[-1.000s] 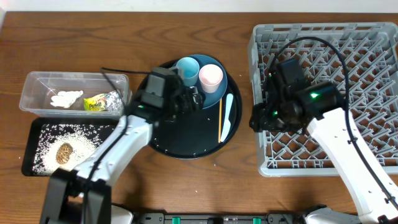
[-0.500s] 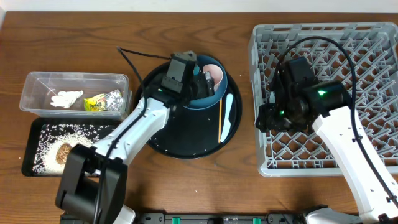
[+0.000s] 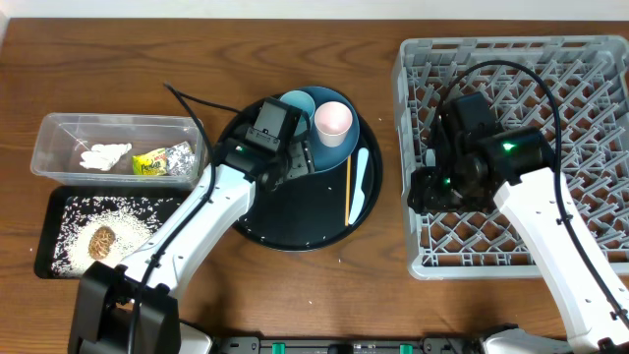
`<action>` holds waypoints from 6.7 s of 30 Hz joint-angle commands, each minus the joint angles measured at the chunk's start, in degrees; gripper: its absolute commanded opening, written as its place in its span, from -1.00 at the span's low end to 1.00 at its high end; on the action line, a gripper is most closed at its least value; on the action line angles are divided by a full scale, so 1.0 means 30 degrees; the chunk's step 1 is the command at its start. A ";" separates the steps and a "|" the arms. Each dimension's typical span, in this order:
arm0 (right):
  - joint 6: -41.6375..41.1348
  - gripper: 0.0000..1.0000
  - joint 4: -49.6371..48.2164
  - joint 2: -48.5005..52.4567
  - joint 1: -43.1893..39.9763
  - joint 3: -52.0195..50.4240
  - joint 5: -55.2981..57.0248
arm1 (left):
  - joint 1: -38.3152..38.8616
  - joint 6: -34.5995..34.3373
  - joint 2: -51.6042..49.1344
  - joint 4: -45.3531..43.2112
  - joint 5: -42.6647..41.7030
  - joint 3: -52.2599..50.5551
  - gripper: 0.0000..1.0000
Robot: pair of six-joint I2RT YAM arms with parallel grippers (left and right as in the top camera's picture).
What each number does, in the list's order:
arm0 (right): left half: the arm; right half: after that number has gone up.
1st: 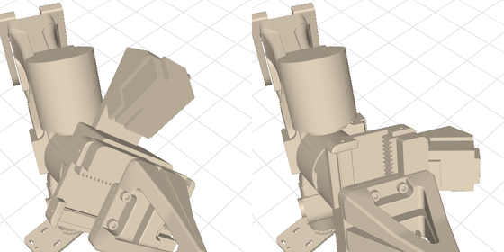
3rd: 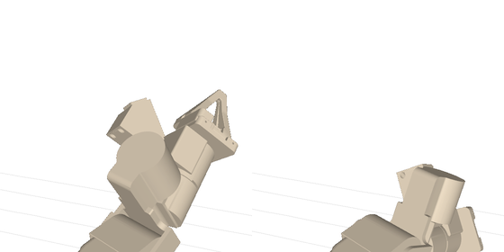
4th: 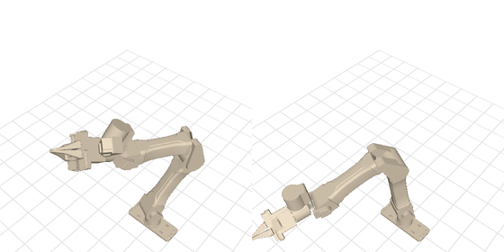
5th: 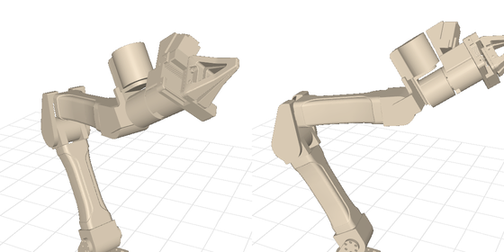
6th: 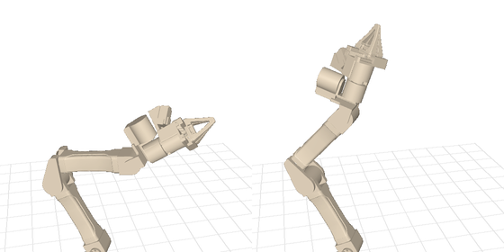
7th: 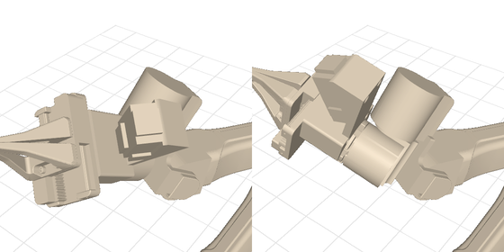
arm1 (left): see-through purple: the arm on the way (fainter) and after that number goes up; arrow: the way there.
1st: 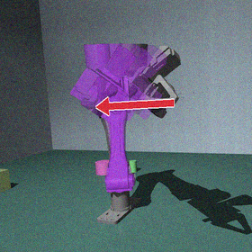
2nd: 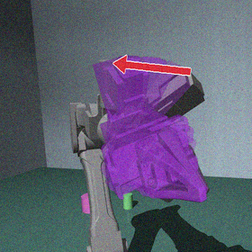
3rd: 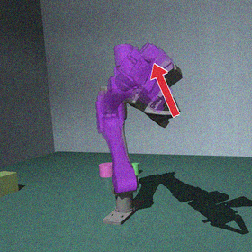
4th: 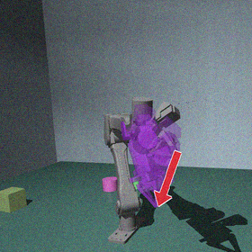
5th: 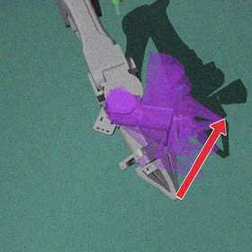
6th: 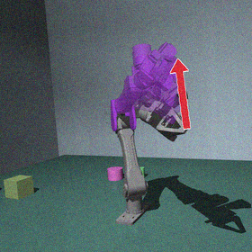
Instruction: Sort waste into correct bins and load items into the dishwasher rack
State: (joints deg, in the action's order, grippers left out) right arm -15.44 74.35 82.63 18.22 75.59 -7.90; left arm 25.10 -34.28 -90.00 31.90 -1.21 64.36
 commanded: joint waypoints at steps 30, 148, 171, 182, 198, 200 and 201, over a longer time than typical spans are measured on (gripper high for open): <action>0.0474 0.24 0.0590 -0.0182 -0.0066 0.0000 0.0219 | -0.0634 -0.3534 -0.4823 -0.2229 0.1923 -0.0379 0.20; 0.7577 0.46 -0.2025 -0.0182 -0.0357 -0.0007 -1.2386 | -0.5858 0.7089 0.3439 0.2943 -1.5686 0.2623 -0.88; 1.8272 0.76 -0.3475 -0.0182 -0.3016 -0.0007 -2.3547 | -0.6309 0.9420 0.3009 0.3410 -2.5616 0.2623 -0.88; 1.9737 0.99 -0.4881 -0.0182 -0.2958 -0.0007 -2.5026 | -0.6309 0.9428 0.3016 0.3417 -2.6469 0.2623 -0.88; 1.4797 0.98 -0.9959 -0.0095 -0.2900 -0.0007 -2.4618 | -0.6309 0.9413 0.3016 0.3381 -2.6469 0.2623 -0.89; 1.4797 0.93 -0.9857 0.0066 -0.2907 -0.0015 -2.4363 | -0.6309 0.9413 0.3016 0.3155 -2.6469 0.2623 -0.88; 1.4797 0.93 -0.9865 0.0175 -0.2907 -0.0044 -2.4385 | -0.6309 0.9413 0.3016 0.2980 -2.6469 0.2623 -0.88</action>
State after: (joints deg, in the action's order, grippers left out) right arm 30.72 44.75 82.65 9.65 75.55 -80.88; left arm 6.46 -7.20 -80.49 41.56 -79.33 72.23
